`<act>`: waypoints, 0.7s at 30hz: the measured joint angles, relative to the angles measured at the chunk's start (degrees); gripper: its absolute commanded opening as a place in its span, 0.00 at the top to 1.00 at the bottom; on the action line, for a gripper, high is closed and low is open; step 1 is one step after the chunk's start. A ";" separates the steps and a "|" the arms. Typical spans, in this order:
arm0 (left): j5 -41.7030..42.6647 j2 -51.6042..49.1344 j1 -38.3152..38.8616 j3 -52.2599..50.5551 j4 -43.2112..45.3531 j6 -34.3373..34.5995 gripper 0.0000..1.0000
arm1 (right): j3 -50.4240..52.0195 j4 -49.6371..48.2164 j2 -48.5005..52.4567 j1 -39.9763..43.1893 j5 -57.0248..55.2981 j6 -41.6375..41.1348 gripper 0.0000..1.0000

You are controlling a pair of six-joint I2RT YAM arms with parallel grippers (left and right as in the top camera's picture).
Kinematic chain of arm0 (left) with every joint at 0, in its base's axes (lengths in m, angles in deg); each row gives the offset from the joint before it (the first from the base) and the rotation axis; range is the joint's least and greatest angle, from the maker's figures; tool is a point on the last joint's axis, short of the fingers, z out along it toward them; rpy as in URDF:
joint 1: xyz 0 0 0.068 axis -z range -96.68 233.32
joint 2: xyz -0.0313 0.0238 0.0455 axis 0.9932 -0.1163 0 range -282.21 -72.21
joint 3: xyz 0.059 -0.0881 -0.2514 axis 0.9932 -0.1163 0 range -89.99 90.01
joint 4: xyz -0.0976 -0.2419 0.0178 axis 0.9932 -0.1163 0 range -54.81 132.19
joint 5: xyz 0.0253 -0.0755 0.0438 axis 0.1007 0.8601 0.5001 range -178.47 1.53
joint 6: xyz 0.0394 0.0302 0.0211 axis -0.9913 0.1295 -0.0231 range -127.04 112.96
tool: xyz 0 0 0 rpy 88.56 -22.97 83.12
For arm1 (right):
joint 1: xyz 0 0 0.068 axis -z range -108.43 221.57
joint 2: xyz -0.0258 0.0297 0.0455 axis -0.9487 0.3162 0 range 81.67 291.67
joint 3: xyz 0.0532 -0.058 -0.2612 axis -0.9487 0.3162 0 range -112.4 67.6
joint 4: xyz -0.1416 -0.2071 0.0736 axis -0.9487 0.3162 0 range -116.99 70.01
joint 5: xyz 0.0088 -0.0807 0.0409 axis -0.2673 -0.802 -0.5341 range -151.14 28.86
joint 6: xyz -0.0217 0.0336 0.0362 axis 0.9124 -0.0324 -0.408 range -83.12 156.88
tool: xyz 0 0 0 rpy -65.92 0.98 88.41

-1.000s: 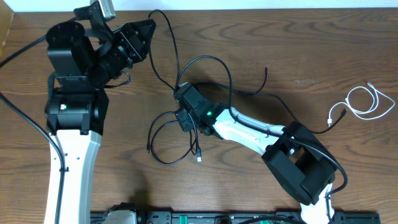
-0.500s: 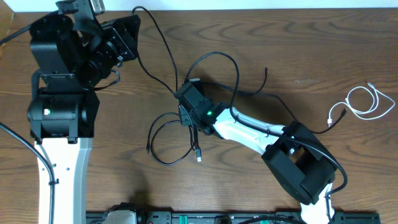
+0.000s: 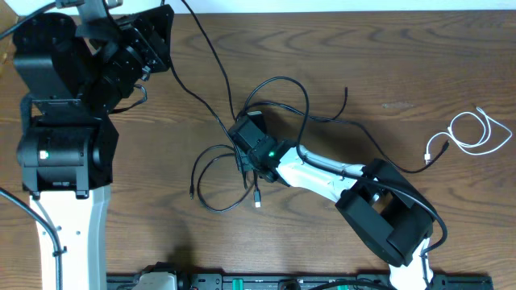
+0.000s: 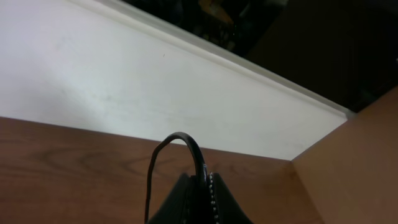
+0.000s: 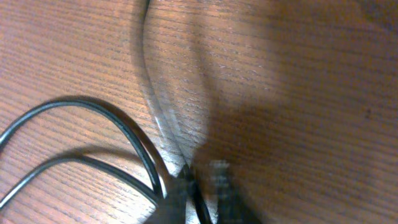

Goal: Untangle cables
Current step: 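Stretch the black cable across the table, right gripper pulling rightward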

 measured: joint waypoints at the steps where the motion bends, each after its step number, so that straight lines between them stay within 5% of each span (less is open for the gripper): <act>1: 0.00 -0.02 0.00 0.09 -0.04 0.00 0.93 | 0.00 -0.04 0.00 0.00 -0.02 0.00 0.99; 7: -6.36 -0.37 0.02 0.87 -10.75 -1.20 0.93 | -0.11 5.79 -0.28 0.52 -2.99 0.00 0.99; 12: -18.80 -4.20 0.02 1.07 -20.20 -1.97 0.93 | 0.24 21.00 -4.26 6.88 -5.57 0.11 0.99; 21: -36.30 -17.75 0.04 1.07 -29.11 -2.60 0.93 | 0.37 37.03 -29.27 25.75 -10.10 6.73 0.99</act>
